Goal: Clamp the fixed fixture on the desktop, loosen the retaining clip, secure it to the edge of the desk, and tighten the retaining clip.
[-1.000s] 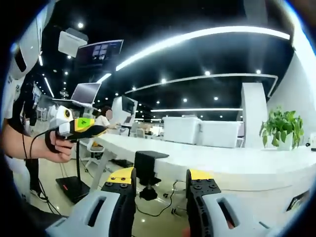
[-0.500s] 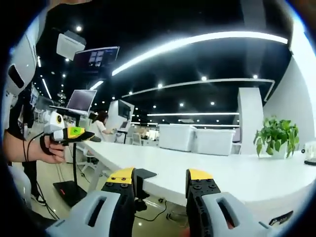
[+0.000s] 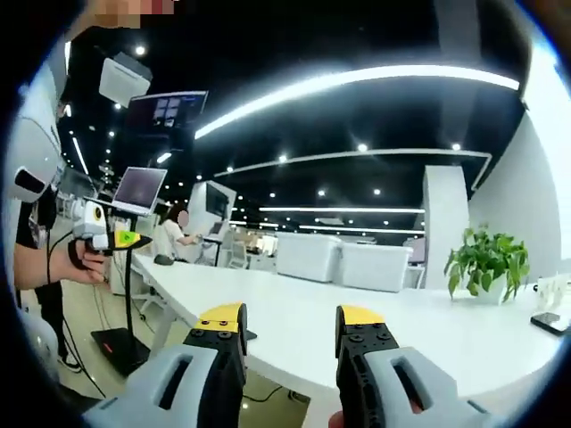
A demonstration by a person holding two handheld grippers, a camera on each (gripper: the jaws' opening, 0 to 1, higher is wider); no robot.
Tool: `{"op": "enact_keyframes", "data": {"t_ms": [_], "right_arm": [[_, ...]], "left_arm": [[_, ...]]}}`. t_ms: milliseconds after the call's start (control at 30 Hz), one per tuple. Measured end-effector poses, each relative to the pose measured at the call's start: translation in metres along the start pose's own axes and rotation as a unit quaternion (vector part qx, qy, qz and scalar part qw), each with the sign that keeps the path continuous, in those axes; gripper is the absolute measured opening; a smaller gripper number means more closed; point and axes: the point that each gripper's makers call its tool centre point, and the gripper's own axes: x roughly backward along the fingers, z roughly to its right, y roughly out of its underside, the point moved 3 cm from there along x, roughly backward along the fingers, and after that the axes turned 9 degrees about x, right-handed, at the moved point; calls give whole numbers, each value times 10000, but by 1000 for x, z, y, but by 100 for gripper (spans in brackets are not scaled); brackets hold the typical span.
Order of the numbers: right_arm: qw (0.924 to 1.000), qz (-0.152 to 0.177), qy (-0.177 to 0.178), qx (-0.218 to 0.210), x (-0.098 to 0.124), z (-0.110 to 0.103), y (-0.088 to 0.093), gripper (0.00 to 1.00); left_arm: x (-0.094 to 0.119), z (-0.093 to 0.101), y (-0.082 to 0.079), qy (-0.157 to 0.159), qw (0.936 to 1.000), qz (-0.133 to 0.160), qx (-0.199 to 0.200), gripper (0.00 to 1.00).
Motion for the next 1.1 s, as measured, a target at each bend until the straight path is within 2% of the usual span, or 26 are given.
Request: {"op": "enact_keyframes", "data": {"t_ms": [300,333,400,467,600,767,867,900,1100], "right_arm": [[9998,6,-60,181,3,13,-22,38],[9997,2,-90,208,4,14,-25,38],[9996,-24,-146,238,4,14,-28,38],[9994,-44,-251,223,4,14,-31,38],[9990,-80,-413,162,2,14,-37,38],[9967,-321,-694,271,0,12,-38,39],[9930,-677,-940,221,2,8,-31,40],[9914,-789,-1024,210,2,7,-29,40],[9873,-981,-1212,309,6,5,-28,40]], "left_arm": [[6,-10,-9,-174,9996,-175,-138,31],[7,-10,-14,-189,9995,-146,-196,31],[8,-13,-24,-428,9989,3,-193,33],[9,-13,-31,-438,9988,57,-204,38],[4,-12,-38,-462,9987,8,-196,40],[-2,-11,-40,-477,9973,-353,-432,44],[-5,-14,-39,-548,9946,-641,-602,50],[-5,-14,-39,-508,9944,-714,-584,50],[-4,-17,-33,-436,9914,-1125,-500,50]]}}
